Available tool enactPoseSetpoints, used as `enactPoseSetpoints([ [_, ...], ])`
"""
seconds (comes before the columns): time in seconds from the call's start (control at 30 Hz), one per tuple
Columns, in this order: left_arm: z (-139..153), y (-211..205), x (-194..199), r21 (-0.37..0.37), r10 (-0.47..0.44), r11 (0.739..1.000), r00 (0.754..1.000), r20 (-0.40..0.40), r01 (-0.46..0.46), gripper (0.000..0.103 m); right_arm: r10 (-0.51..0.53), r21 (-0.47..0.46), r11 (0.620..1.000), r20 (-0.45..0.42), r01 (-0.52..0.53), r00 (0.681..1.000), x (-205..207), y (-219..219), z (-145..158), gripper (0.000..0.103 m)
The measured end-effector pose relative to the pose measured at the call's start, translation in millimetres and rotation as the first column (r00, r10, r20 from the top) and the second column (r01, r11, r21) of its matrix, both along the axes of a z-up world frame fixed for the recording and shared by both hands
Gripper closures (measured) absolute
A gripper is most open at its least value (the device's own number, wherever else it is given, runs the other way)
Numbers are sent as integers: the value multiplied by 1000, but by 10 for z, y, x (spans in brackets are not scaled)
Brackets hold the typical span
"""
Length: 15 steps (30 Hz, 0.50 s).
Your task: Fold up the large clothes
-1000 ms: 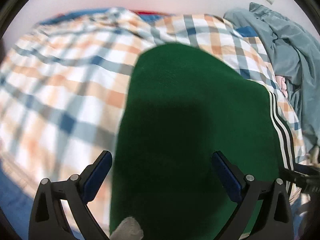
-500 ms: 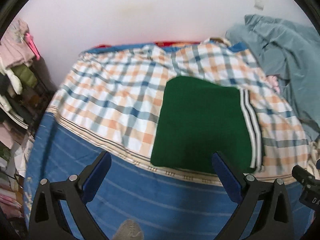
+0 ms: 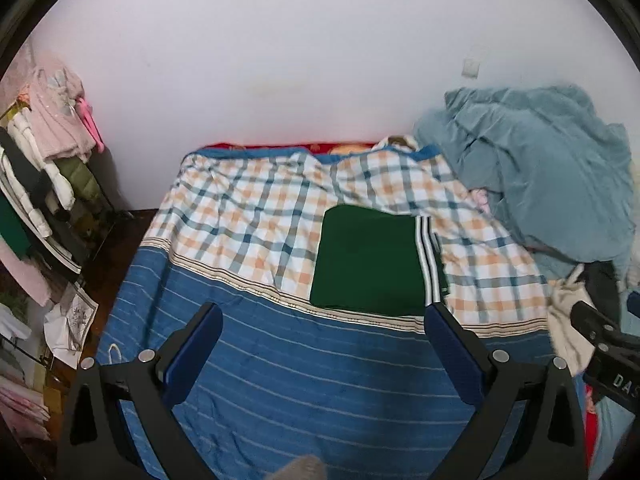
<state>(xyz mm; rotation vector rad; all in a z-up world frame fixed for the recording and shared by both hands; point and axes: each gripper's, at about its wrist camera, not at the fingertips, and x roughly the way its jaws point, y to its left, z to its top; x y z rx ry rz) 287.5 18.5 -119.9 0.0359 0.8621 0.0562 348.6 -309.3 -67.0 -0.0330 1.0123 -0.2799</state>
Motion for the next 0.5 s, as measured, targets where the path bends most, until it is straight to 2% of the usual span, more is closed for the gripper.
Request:
enactPoseSetpoints([
  [0.2,538,-11,-548,-11,7,1000,999,53,-6,0,39,-13,999,76,-38,996,-720,125,811,8],
  [0.27,677,-18,-716,-22,13,1000,998,64,-11,0,51,-11,999,95,-50,994,-898,148,983,8],
  [0.5,935,-58,-1082,-24,12,1000,997,80,-11,0,74,-17,997,159,-73,984,-1553,198,1578,8],
])
